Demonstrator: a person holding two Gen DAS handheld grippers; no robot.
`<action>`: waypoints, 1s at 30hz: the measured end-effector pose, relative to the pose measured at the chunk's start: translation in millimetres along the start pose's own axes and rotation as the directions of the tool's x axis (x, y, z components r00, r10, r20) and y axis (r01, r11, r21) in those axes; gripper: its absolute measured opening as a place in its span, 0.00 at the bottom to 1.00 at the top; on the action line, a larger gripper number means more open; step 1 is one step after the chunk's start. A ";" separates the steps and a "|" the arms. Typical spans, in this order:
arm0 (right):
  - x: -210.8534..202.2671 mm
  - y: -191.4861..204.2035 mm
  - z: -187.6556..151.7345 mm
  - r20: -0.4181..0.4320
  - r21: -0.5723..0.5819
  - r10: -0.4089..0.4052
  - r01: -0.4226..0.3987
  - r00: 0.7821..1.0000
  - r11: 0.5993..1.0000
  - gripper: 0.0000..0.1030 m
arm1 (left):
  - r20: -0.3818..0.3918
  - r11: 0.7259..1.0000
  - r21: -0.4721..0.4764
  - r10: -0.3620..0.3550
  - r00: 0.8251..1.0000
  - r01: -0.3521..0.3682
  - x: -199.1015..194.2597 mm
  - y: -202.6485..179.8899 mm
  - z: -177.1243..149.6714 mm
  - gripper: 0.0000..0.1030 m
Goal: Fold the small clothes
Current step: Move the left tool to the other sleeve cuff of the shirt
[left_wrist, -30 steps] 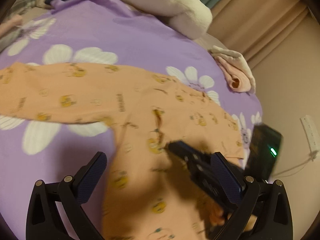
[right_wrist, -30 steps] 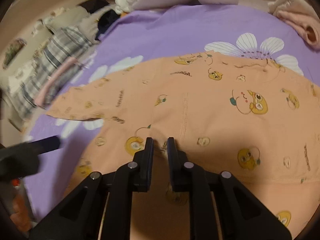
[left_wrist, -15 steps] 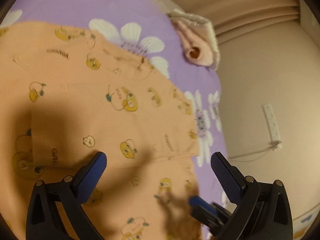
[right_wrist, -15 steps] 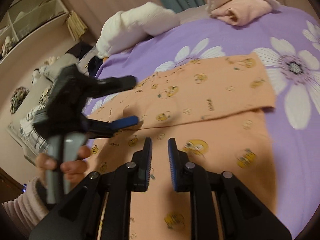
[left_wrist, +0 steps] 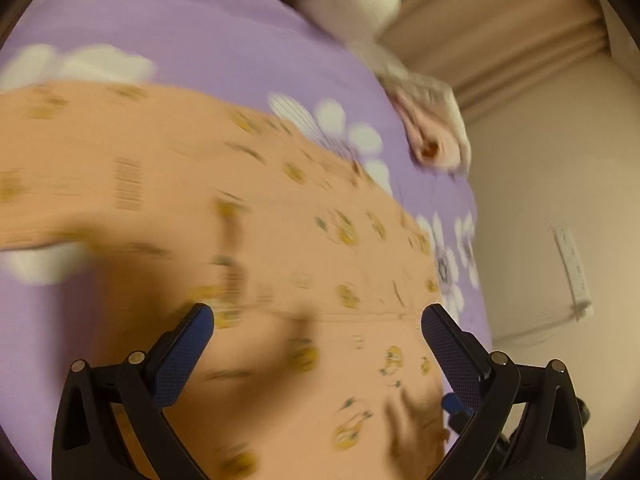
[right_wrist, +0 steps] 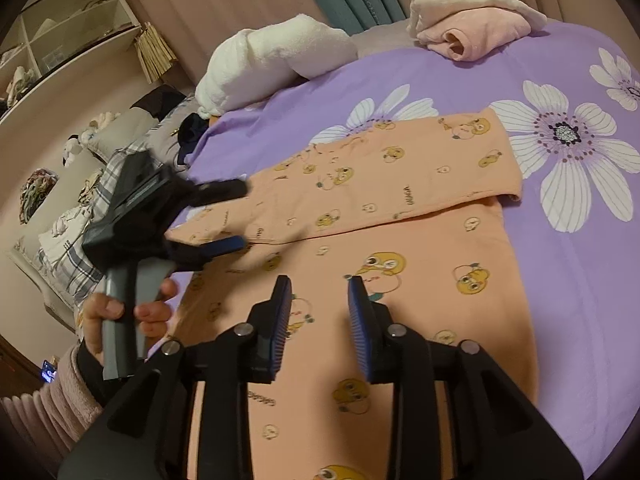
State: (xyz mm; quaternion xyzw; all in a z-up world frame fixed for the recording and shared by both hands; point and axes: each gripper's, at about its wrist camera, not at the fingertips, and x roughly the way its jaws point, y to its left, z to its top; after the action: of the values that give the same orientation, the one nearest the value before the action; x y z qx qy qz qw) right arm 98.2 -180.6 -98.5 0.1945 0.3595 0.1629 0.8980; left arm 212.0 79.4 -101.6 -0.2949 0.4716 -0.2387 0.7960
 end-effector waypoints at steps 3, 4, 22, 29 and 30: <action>-1.4 7.1 -2.4 0.003 -0.005 0.001 -0.001 1.000 1.000 0.33 | 0.093 0.997 -0.069 0.031 0.995 -0.025 -45.2 33.3 -1.9 1.00; -1.5 9.0 -3.5 0.002 -0.003 0.005 -0.005 1.000 1.000 0.33 | 0.128 0.994 -0.095 0.056 0.990 -0.044 -62.5 46.9 -2.4 1.00; 3.7 54.2 -11.9 -0.027 -0.045 0.043 -0.044 0.999 0.998 0.39 | 0.356 0.875 -0.484 0.194 0.914 0.003 -194.5 210.3 -18.5 1.00; 9.5 63.8 -10.3 -0.034 -0.071 0.047 -0.049 0.998 0.996 0.40 | 0.397 0.863 -0.504 0.180 0.900 0.050 -195.3 230.0 2.5 1.00; 10.9 64.7 -10.4 -0.037 -0.074 0.048 -0.050 0.998 0.996 0.40 | 0.400 0.860 -0.508 0.181 0.898 0.053 -195.5 232.5 6.2 1.00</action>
State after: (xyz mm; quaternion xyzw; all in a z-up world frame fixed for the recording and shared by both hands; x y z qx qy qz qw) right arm 88.4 -117.1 -81.6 0.1666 0.3638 0.2016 0.8940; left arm 154.9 375.1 -141.4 -0.5228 0.3378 -0.0074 0.7826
